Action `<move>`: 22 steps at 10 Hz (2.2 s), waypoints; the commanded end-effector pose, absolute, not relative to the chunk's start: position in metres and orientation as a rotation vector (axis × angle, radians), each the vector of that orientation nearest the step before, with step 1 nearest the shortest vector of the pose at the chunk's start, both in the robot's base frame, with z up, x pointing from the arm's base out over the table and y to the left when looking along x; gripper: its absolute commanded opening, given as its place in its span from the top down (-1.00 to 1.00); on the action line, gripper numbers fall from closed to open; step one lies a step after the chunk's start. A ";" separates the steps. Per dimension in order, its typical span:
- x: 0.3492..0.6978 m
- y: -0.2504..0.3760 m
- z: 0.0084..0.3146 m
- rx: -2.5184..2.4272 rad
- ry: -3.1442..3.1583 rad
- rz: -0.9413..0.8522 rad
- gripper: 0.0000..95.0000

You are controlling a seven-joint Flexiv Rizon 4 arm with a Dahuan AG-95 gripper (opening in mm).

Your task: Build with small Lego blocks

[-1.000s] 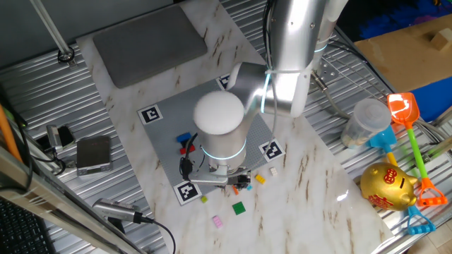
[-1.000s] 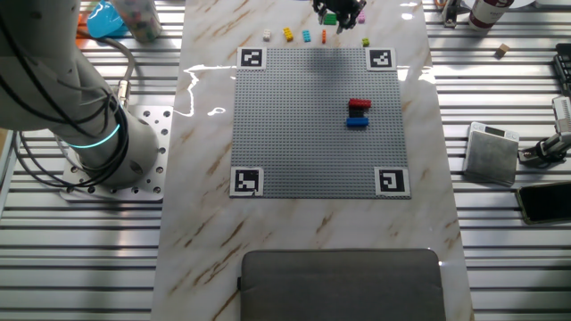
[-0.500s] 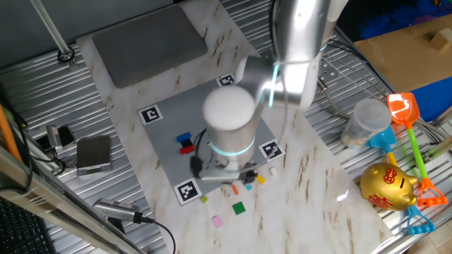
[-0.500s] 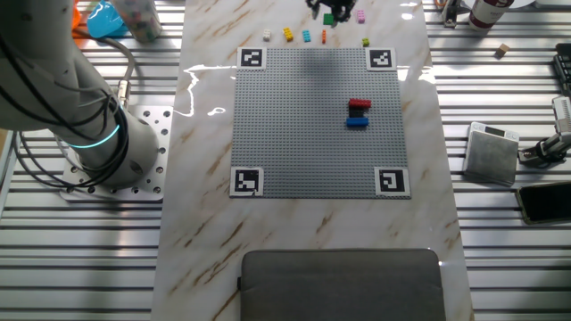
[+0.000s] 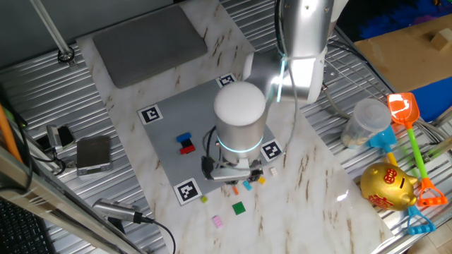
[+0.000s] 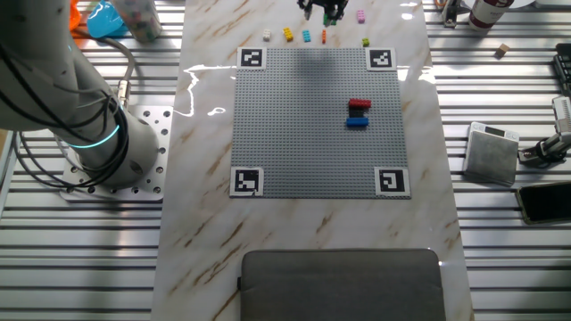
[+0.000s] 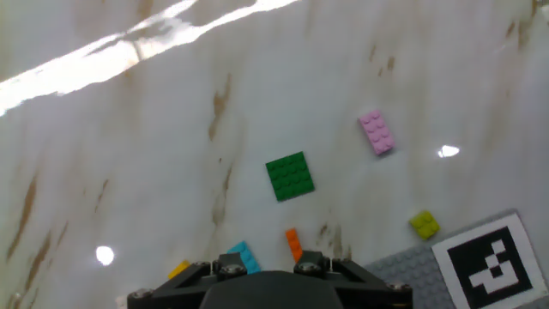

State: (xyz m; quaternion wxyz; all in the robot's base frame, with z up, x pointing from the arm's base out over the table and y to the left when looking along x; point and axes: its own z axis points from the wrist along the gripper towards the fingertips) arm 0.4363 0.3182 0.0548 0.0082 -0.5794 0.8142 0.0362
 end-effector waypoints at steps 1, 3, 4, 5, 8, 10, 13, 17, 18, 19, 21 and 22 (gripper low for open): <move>0.439 0.322 0.049 -1.902 2.459 0.024 0.20; 0.441 0.321 0.040 -1.968 2.383 -0.018 0.20; 0.442 0.320 0.035 -1.981 2.370 -0.019 0.20; 0.443 0.320 0.031 -1.996 2.354 -0.022 0.20; 0.444 0.319 0.024 -2.013 2.338 -0.029 0.20; 0.444 0.319 0.023 -2.013 2.338 -0.041 0.20; 0.445 0.319 0.018 -2.009 2.334 -0.053 0.60; 0.446 0.319 0.015 -1.997 2.334 -0.062 0.60; 0.447 0.319 0.015 -1.996 2.333 -0.063 0.60; 0.447 0.319 0.013 -1.995 2.332 -0.066 0.60; 0.448 0.319 0.012 -1.992 2.331 -0.070 1.00; 0.448 0.319 0.011 -1.988 2.331 -0.074 1.00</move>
